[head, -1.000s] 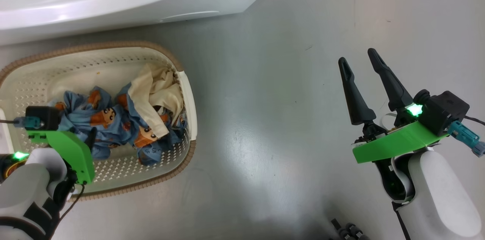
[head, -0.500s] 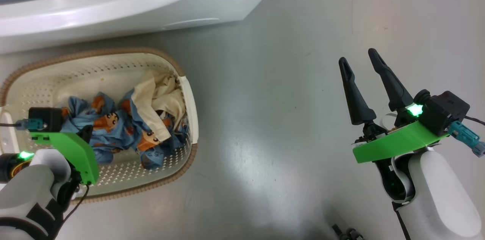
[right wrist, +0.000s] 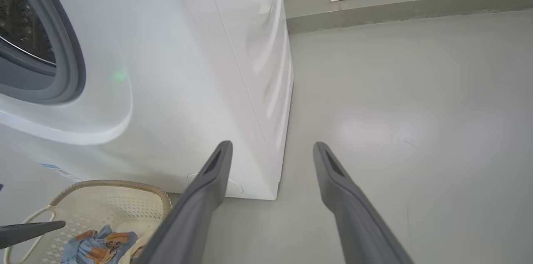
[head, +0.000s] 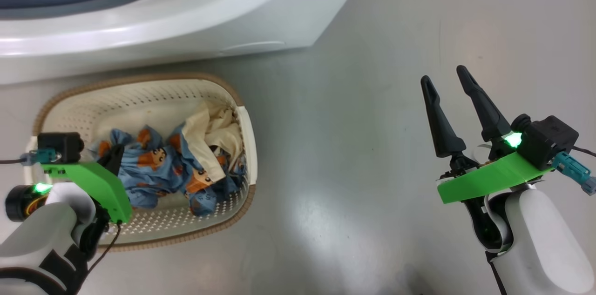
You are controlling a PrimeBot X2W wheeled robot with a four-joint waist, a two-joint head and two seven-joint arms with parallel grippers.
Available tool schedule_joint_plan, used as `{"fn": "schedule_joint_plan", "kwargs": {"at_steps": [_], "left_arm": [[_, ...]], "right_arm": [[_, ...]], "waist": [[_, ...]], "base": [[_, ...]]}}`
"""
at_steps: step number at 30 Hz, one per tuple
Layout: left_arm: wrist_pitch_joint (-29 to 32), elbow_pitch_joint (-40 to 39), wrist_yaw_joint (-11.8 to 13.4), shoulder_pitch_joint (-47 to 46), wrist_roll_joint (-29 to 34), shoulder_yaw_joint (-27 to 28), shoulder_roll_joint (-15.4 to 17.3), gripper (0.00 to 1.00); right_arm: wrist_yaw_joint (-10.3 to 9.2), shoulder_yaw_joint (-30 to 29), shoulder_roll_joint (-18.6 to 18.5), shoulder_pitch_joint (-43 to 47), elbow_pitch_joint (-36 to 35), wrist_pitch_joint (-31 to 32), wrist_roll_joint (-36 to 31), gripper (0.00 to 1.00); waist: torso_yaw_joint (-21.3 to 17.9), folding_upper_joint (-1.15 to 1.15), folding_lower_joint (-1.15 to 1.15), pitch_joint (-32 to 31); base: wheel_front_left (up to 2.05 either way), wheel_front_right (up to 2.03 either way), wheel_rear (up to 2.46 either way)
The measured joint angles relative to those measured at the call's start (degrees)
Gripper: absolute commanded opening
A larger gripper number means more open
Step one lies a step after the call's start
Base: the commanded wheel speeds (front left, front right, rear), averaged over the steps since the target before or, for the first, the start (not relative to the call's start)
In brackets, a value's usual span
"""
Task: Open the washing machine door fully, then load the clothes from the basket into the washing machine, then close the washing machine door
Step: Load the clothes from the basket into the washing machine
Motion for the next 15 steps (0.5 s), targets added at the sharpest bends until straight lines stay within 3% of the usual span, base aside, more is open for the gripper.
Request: {"fn": "schedule_joint_plan", "kwargs": {"at_steps": [5,15], "left_arm": [[-0.4,-2.1,0.0,1.2,0.0,1.4,-0.1,0.0],[-0.4,-9.3,0.0,7.0,9.9,15.6,-0.4,0.0]], "right_arm": [[0.0,-0.4,-0.7,1.1,0.2,0.0,0.0,1.0],[0.0,-1.2,-2.0,4.2,1.3,0.0,0.3,1.0]], "waist": [[0.8,0.0,0.0,-2.5],[2.7,0.0,0.0,-8.3]], "base": [[0.0,0.0,0.0],[0.0,0.0,0.0]]}}
